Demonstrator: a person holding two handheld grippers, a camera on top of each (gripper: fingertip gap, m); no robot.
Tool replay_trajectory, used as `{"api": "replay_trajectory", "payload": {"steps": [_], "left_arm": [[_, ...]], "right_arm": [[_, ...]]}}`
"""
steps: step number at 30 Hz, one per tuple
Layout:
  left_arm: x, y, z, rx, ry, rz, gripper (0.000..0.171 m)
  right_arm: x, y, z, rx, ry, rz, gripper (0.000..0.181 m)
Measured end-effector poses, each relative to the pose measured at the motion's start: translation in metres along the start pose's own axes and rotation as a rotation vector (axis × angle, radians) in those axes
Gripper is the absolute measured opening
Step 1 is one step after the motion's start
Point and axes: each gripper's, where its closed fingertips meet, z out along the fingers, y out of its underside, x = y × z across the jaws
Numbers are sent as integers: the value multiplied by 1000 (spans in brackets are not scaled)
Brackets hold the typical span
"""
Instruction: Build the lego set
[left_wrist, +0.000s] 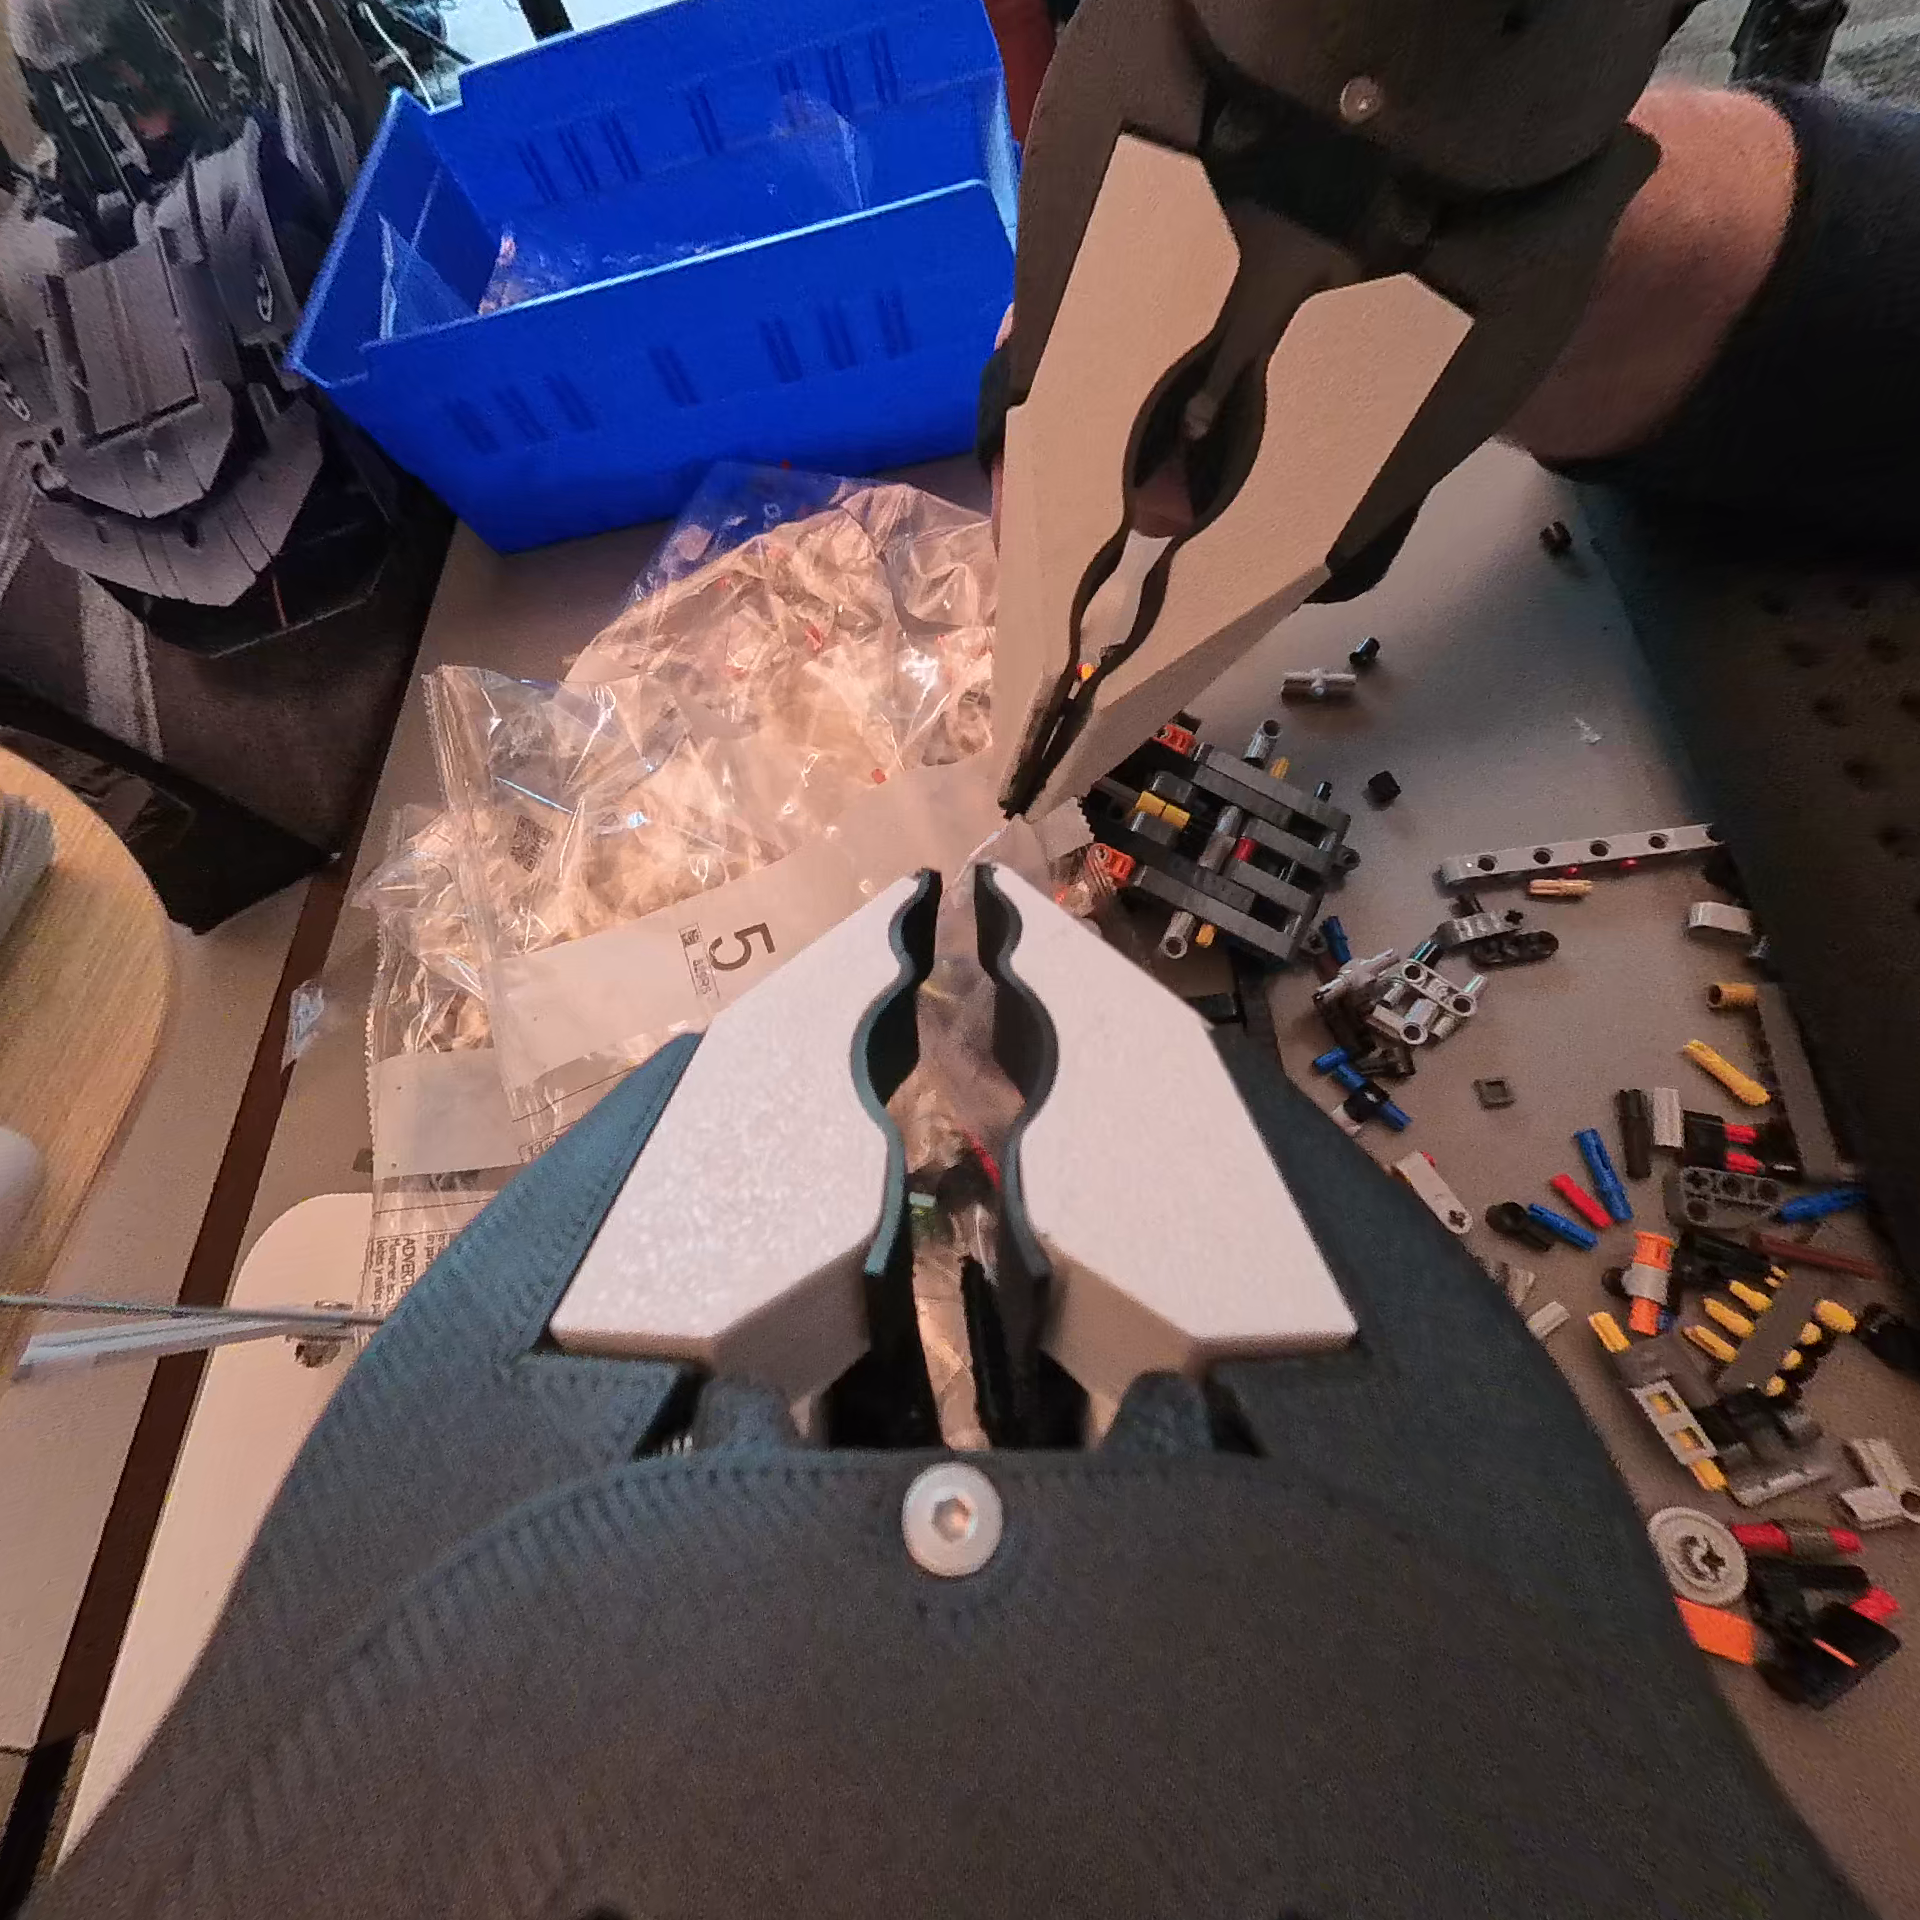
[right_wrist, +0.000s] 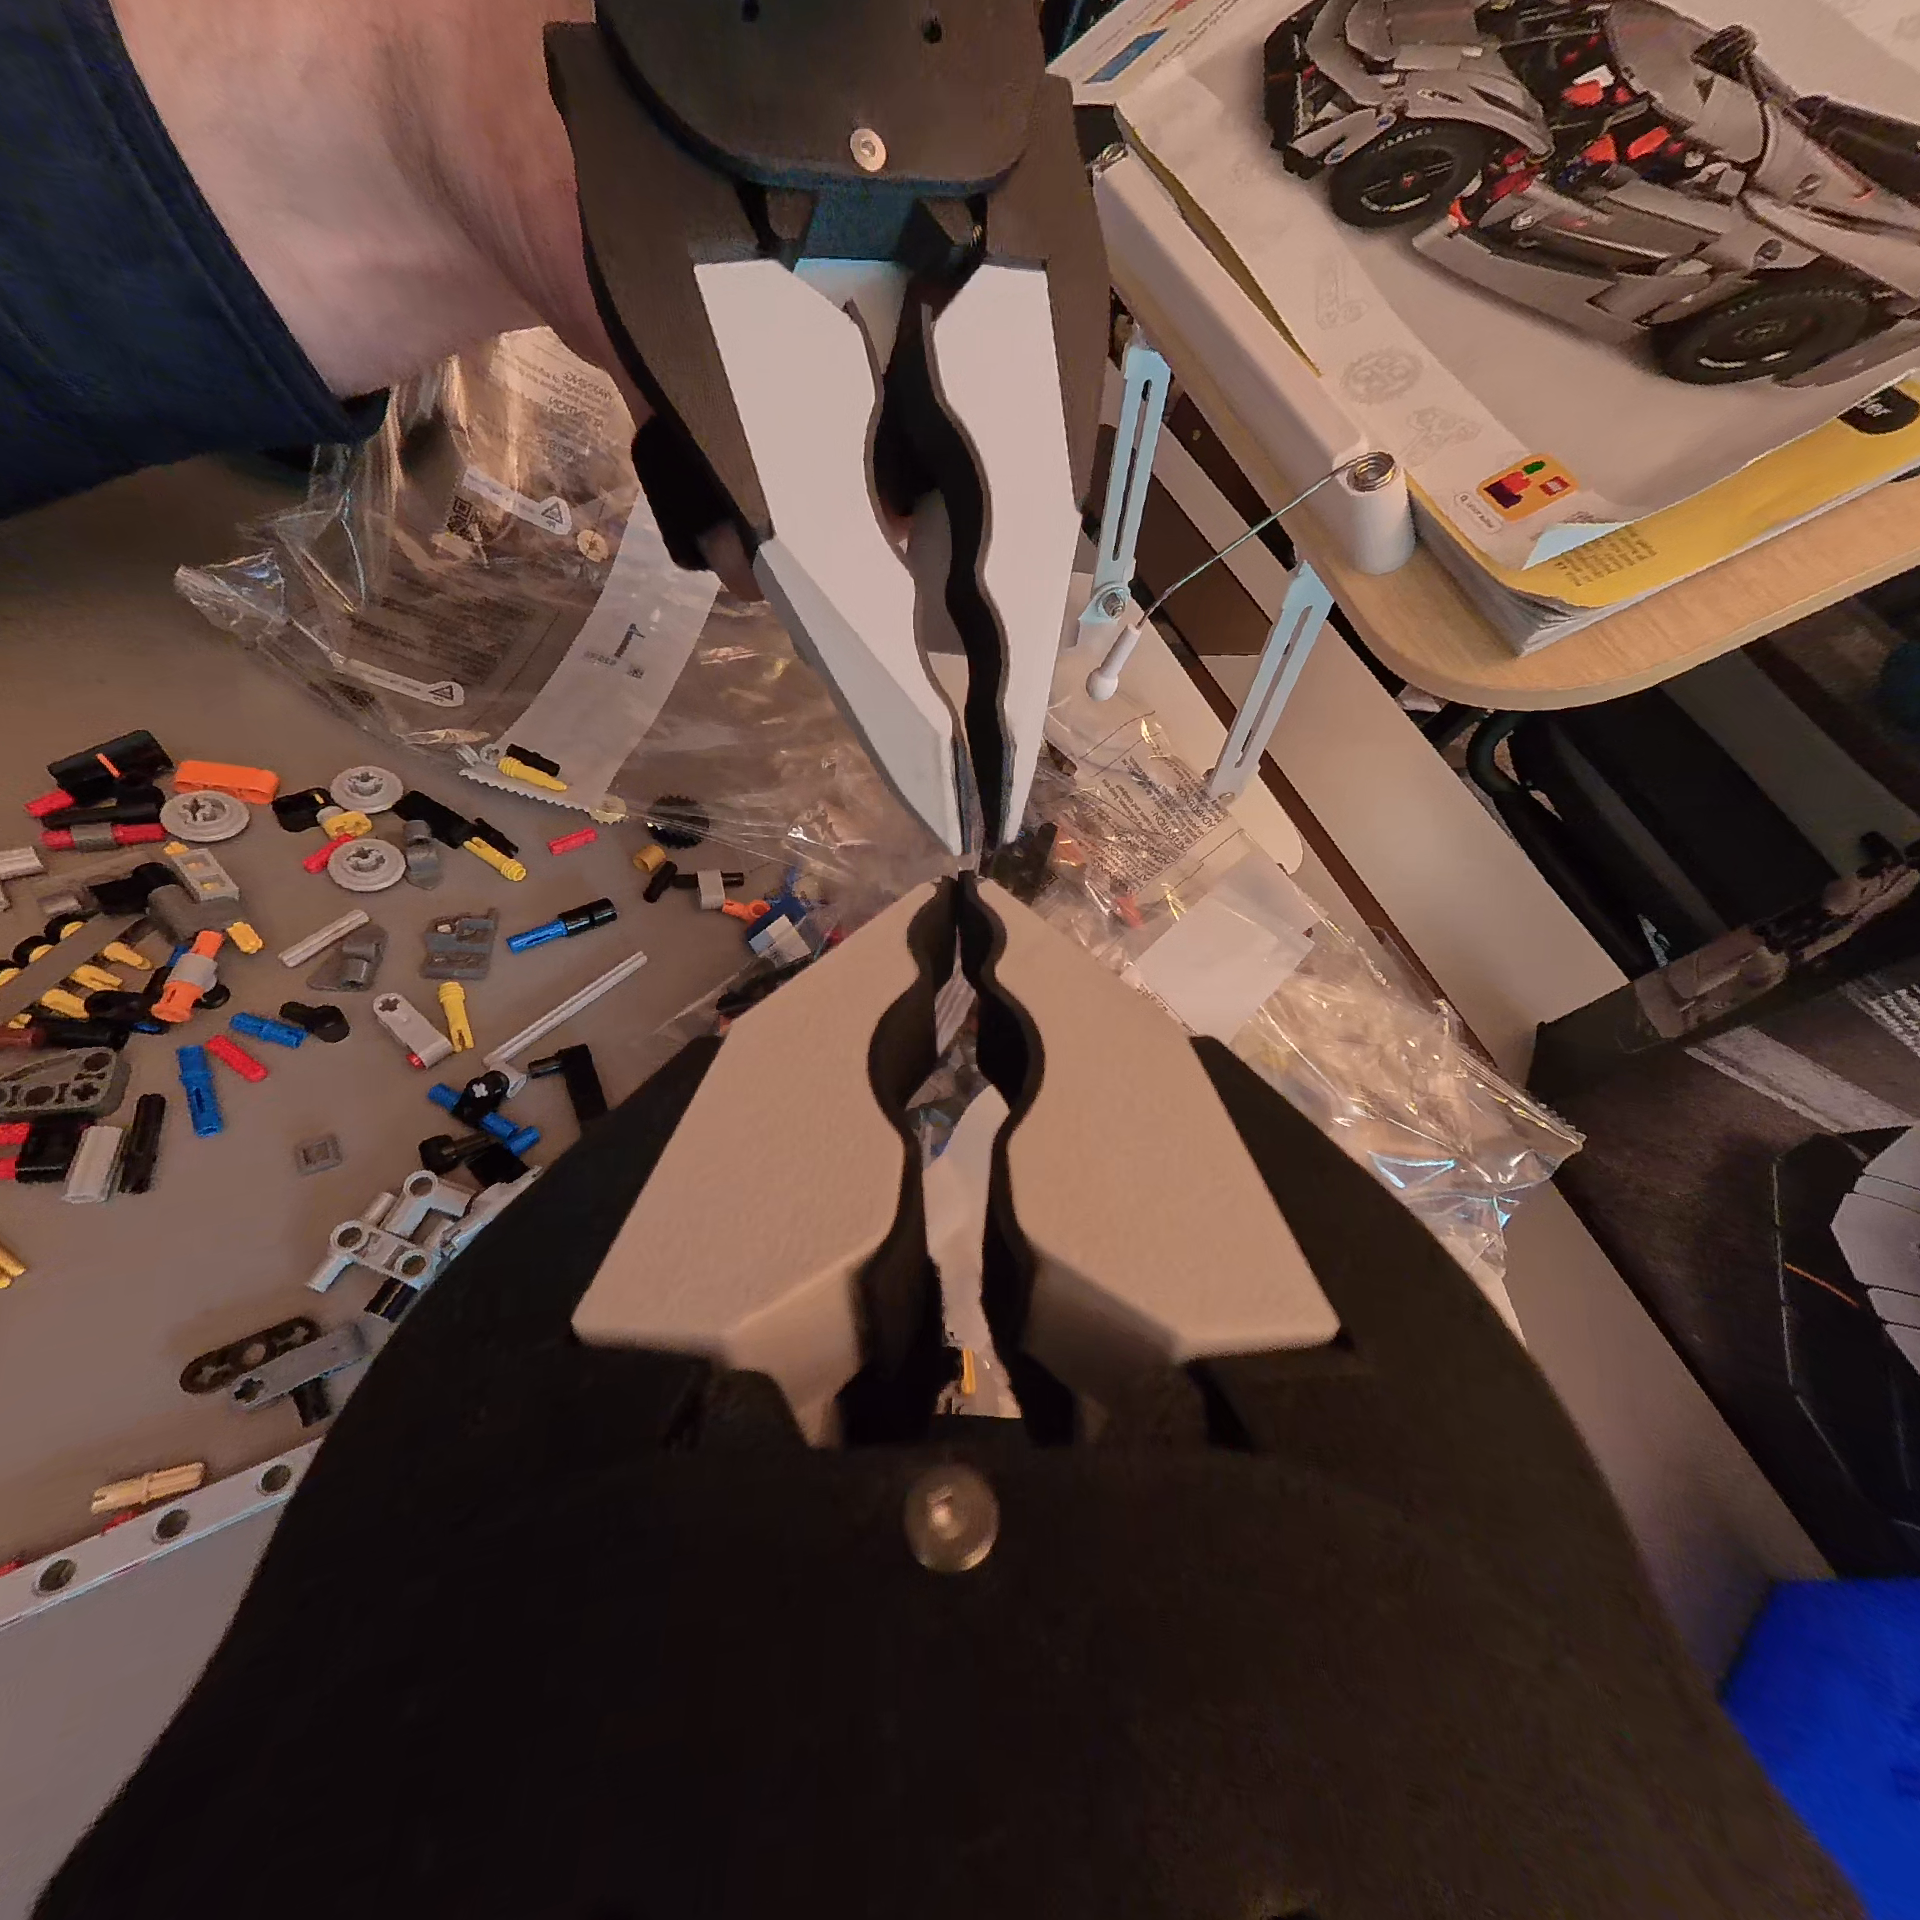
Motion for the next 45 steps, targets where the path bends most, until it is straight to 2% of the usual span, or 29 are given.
{"api": "replay_trajectory", "payload": {"steps": [5,24,28,45], "left_arm": [[1,8,6,-58,-10,21,5],[-6,11,-2,-64,-36,9,4],[0,7,-2,-41,-7,10,4],[-14,4,-2,-22,-79,6,6]], "right_arm": [[-1,1,1,-6,-2,-1,0],[5,0,-3,8,14,23,0],[6,-1,-4,11,16,27,0],[0,-2,-2,10,-6,9,0]]}}
